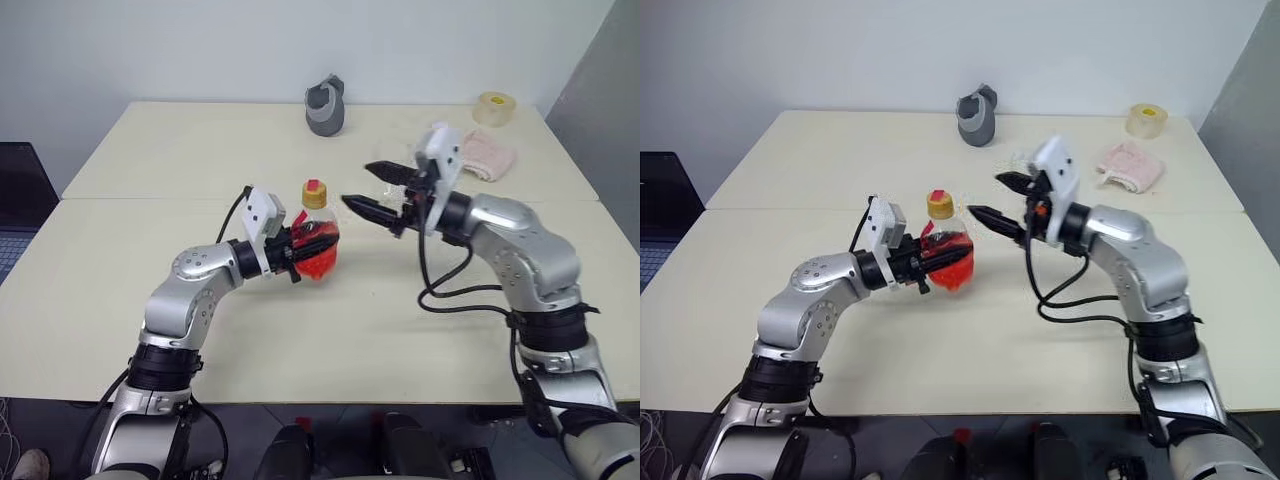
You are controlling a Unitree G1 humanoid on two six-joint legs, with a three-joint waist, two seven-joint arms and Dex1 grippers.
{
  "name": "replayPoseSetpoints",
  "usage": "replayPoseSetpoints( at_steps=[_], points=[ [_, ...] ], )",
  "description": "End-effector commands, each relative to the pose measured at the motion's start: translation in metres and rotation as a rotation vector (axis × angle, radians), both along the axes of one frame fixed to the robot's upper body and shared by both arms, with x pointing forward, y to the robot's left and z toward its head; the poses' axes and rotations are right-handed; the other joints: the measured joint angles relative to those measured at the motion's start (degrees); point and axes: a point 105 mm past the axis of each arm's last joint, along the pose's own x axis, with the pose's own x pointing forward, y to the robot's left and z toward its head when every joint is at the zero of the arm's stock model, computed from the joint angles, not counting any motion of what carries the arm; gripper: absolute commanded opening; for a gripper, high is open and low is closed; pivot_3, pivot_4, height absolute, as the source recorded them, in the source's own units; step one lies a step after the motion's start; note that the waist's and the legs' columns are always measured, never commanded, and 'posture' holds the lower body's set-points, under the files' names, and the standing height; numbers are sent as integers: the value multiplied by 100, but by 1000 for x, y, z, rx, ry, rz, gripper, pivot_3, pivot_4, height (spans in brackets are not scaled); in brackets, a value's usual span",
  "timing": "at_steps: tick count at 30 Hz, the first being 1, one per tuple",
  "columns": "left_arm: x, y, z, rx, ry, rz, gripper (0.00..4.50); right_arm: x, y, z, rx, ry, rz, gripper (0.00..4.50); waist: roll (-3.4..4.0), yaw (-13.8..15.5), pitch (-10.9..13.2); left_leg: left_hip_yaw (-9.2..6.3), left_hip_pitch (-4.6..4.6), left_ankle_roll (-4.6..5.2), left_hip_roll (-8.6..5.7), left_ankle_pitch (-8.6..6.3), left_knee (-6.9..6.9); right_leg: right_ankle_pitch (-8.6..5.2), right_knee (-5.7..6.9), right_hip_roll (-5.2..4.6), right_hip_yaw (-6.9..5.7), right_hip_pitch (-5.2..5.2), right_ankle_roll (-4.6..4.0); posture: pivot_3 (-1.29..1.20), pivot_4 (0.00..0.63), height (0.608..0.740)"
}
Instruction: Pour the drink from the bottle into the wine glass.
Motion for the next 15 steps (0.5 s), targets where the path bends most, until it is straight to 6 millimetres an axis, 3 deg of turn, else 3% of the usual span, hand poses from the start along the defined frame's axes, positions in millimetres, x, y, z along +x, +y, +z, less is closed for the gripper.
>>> replayPoseSetpoints(
  at_steps=[1, 7, 15],
  points=[
    [-4, -3, 22, -25, -89, -25, 1344, -15, 3, 16, 40, -44, 71, 3952, 0, -19, 0, 0, 2, 0, 1, 0, -1, 0, 0, 1, 0, 0, 0, 0, 150, 740],
    [-1, -5, 24, -25, -92, -31, 1344, -39, 30, 26, 98, -56, 242, 3952, 0, -33, 0, -2, 1, 1, 5, -1, -2, 0, 1, 4, -1, 0, 0, 0, 150, 740],
    [-1, -7, 26, -26, -97, -37, 1344, -31, 58, 35, 113, -100, 256, 3952, 0, -34, 0, -3, 3, -10, 3, 5, -1, 0, 1, 3, -1, -1, 0, 0, 150, 740]
  ],
)
